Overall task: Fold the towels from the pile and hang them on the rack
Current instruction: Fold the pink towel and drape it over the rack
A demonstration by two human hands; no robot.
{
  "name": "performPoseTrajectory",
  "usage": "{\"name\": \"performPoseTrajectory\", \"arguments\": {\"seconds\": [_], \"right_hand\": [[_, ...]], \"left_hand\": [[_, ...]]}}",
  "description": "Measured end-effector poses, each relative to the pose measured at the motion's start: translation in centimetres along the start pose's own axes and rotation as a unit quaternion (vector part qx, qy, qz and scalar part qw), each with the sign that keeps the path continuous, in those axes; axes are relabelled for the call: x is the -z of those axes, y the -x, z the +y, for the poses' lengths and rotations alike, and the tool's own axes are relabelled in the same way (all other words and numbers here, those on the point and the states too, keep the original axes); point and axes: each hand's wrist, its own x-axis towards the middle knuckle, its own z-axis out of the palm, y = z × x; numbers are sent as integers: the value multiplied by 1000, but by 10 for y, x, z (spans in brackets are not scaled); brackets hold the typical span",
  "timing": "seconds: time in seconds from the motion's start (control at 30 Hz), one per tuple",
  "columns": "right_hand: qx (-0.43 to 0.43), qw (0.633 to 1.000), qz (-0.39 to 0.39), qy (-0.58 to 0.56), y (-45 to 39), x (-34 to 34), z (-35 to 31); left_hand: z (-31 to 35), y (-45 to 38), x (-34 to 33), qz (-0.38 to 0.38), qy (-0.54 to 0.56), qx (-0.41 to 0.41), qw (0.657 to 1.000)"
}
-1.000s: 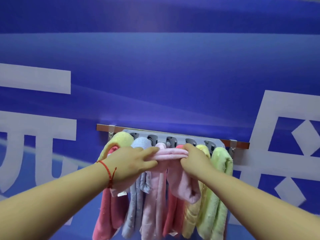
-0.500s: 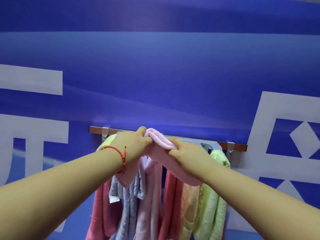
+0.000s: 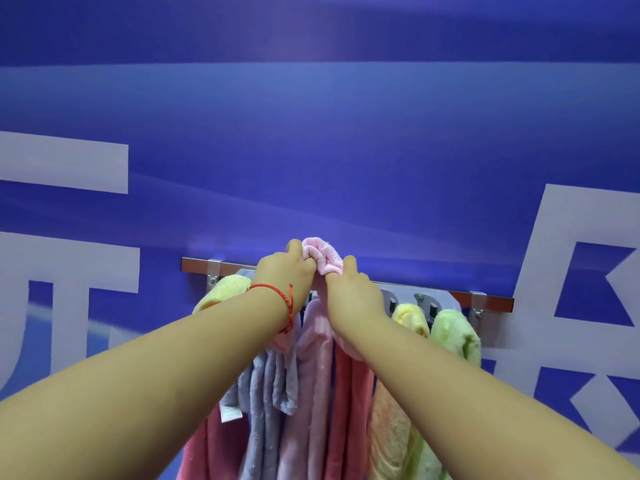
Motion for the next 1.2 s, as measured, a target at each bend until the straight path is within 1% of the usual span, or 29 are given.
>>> {"name": "performPoseTrajectory", "arguments": {"seconds": [0.03,0.07,0.1,0.13,0.17,0.2,0.27,0.33,0.37,0.4,0.47,0.6,0.7,0.77,0.8,0.9,0.93,1.0,1.2], "right_hand": [[-7,1000,-8,-11,-3,-1,0],[-10,1000,-12,-16,-7,-3,2],[-15,1000,-12,-15,-10,-4,4],[-16,1000,-9,-10,-13,-6,7],[-21,1000,-9,-3,-16,-6,9],[-26,1000,-10,3,-18,-5,10],[-36,999,-18,11,-22,-5,12],[-49,998,-32,16,-25,-5,10],[-55,998,-39,16,-27,-7,9],[-62,997,-49,13,-30,-9,7],[-82,993,-81,-4,-36,-11,3],[-125,975,-173,-55,-45,-8,-3],[-138,966,-199,-90,-49,-7,-5],[-127,971,-186,-83,-47,-7,-4],[-113,978,-162,-71,-43,-8,-3],[-57,997,-35,-24,-32,-15,-1],[-49,999,-11,-18,-30,-17,-1],[-52,999,-2,-16,-31,-20,-2],[-82,995,-40,-29,-37,-32,-4]], "left_hand": [[4,-1,3,-20,21,2,1000],[9,1,9,26,-1,-16,1000],[11,3,15,102,-41,-44,993],[14,-5,15,145,-90,-58,984],[14,-2,18,157,-124,-67,978],[16,-5,19,124,-111,-73,983],[20,-10,18,90,-100,-69,989],[22,-24,15,151,-72,-60,984],[23,-30,13,194,-80,-73,975],[24,-35,10,213,-74,-72,972],[25,-42,4,210,-69,-76,972],[29,-51,-6,197,-66,-92,974],[30,-55,-8,175,-12,-91,980],[28,-53,-8,167,0,-79,983],[26,-51,-8,172,-18,-72,982],[25,-47,-10,201,-75,-62,975],[26,-47,-10,212,-82,-58,972],[29,-54,-14,226,-72,-48,970],[30,-75,-20,260,-46,-12,965]]}}
